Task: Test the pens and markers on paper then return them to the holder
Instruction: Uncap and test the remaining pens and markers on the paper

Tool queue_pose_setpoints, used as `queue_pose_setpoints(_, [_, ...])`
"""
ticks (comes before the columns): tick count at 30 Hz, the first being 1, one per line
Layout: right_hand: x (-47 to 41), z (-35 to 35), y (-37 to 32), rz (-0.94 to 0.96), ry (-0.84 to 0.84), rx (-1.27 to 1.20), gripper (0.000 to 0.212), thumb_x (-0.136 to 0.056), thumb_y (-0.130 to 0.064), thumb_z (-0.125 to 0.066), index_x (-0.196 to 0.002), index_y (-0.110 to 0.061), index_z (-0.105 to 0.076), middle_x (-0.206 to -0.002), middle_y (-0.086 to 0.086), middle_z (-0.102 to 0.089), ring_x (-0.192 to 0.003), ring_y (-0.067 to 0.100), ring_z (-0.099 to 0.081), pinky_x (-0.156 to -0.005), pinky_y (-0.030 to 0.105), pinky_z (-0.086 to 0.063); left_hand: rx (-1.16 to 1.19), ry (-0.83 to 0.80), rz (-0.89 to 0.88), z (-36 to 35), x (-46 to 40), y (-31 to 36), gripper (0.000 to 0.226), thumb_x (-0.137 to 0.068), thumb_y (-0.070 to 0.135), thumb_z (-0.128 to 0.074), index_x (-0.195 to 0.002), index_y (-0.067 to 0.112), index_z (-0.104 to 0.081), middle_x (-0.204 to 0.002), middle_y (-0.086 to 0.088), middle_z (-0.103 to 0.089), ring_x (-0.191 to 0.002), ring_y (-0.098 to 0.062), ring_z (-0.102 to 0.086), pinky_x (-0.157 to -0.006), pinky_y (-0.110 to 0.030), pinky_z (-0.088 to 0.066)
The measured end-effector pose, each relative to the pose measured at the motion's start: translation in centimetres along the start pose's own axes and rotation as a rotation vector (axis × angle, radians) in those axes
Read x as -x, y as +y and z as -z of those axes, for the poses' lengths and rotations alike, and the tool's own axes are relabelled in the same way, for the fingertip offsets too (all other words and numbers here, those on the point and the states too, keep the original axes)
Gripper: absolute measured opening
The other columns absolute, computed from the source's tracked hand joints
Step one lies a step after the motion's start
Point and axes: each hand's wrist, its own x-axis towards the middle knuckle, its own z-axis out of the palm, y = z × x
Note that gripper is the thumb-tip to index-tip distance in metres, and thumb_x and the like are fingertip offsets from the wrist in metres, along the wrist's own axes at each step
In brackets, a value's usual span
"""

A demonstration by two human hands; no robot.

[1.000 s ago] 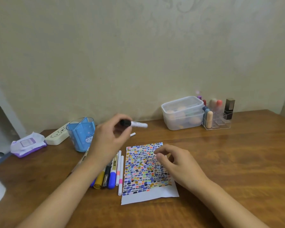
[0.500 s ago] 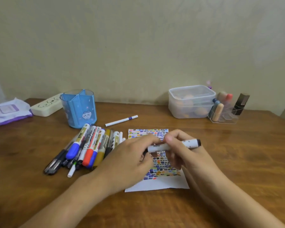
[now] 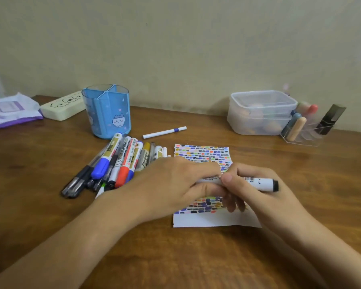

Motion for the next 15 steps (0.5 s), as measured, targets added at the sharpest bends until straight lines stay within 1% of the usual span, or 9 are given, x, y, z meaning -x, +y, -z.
queue_pose_setpoints(2, [0.3, 0.1, -0.1, -0.013, 0.028, 0.001, 0.039, -0.092, -0.038, -0.062, -0.066, -0.009, -0.062, -0.061, 0.006, -0.061, -0.059, 0.016, -0.055, -0.057, 0.026, -0.041, 0.020, -0.008, 0.028, 0.2, 0.0, -0.3, 0.047, -0.093, 0.072, -0.031, -0.102, 0.035, -0.058, -0.076, 0.012, -0.062, -0.069, -0.007, -0.055, -0.057, -0.031, -0.045])
queue_pose_setpoints(4, [-0.8, 0.1, -0.3, -0.049, 0.062, 0.028, 0.040, -0.096, -0.035, -0.061, -0.064, -0.009, -0.061, -0.057, 0.006, -0.060, -0.056, 0.017, -0.056, -0.056, 0.030, -0.042, 0.053, -0.002, 0.085, 0.8, 0.0, -0.4, 0.052, -0.086, 0.080, -0.036, -0.110, 0.041, -0.059, -0.080, 0.022, -0.059, -0.074, -0.002, -0.054, -0.056, -0.028, -0.039])
queue_pose_setpoints(5, [-1.5, 0.3, -0.4, -0.107, 0.082, 0.059, 0.042, -0.099, -0.030, -0.057, -0.063, -0.008, -0.059, -0.052, 0.006, -0.059, -0.050, 0.016, -0.056, -0.054, 0.027, -0.042, 0.066, -0.003, 0.123, 1.1, 0.0, -0.5, 0.055, -0.080, 0.083, -0.039, -0.116, 0.046, -0.057, -0.083, 0.023, -0.057, -0.078, 0.000, -0.053, -0.058, -0.027, -0.037])
queue_pose_setpoints(7, [-2.0, 1.3, -0.6, -0.281, 0.047, 0.050, 0.044, -0.105, -0.017, -0.043, -0.064, -0.002, -0.053, -0.042, 0.010, -0.057, -0.038, 0.014, -0.057, -0.050, 0.022, -0.041, 0.072, -0.029, 0.182, 1.8, 0.3, -0.9, 0.061, -0.072, 0.085, -0.045, -0.123, 0.053, -0.051, -0.089, 0.019, -0.053, -0.085, 0.001, -0.051, -0.064, -0.025, -0.039])
queue_pose_setpoints(8, [-1.9, 1.8, -0.6, -0.287, 0.037, 0.002, 0.041, -0.103, -0.017, -0.042, -0.068, 0.000, -0.056, -0.048, 0.016, -0.062, -0.041, 0.020, -0.061, -0.050, 0.023, -0.044, 0.054, -0.061, 0.201, 2.0, 0.4, -1.2, 0.063, -0.070, 0.086, -0.047, -0.125, 0.055, -0.049, -0.095, 0.019, -0.051, -0.089, 0.002, -0.051, -0.069, -0.026, -0.042])
queue_pose_setpoints(9, [-1.9, 2.2, -0.7, -0.246, 0.064, -0.040, 0.037, -0.097, -0.023, -0.044, -0.076, 0.000, -0.064, -0.060, 0.021, -0.068, -0.051, 0.028, -0.068, -0.051, 0.026, -0.049, 0.020, -0.111, 0.218, 2.1, 0.5, -1.4, 0.066, -0.069, 0.087, -0.048, -0.127, 0.057, -0.046, -0.101, 0.021, -0.047, -0.094, 0.002, -0.051, -0.075, -0.027, -0.045])
queue_pose_setpoints(11, [-1.1, 3.0, -1.7, -0.220, 0.068, -0.063, 0.036, -0.085, -0.028, -0.046, -0.093, -0.007, -0.074, -0.080, 0.022, -0.075, -0.070, 0.036, -0.074, -0.057, 0.028, -0.056, -0.060, -0.229, 0.240, 2.0, 0.6, -1.6, 0.071, -0.069, 0.086, -0.051, -0.133, 0.059, -0.039, -0.108, 0.024, -0.039, -0.103, 0.001, -0.047, -0.082, -0.027, -0.046])
queue_pose_setpoints(13, [-0.4, 3.5, -1.8, -0.244, 0.012, -0.031, 0.036, -0.081, -0.027, -0.049, -0.097, -0.009, -0.077, -0.085, 0.019, -0.077, -0.077, 0.033, -0.076, -0.061, 0.027, -0.059, -0.099, -0.317, 0.249, 1.8, 0.7, -1.5, 0.075, -0.069, 0.084, -0.055, -0.137, 0.058, -0.036, -0.110, 0.025, -0.035, -0.106, 0.002, -0.041, -0.079, -0.020, -0.039])
queue_pose_setpoints(15, [-0.5, 3.6, -1.6, -0.247, -0.008, 0.001, 0.021, -0.084, -0.029, -0.065, -0.088, -0.012, -0.078, -0.079, 0.013, -0.076, -0.072, 0.027, -0.075, -0.060, 0.027, -0.059, -0.121, -0.371, 0.245, 1.6, 0.6, -1.5, 0.076, -0.070, 0.083, -0.058, -0.138, 0.058, -0.036, -0.110, 0.023, -0.034, -0.104, 0.003, -0.036, -0.074, -0.014, -0.031])
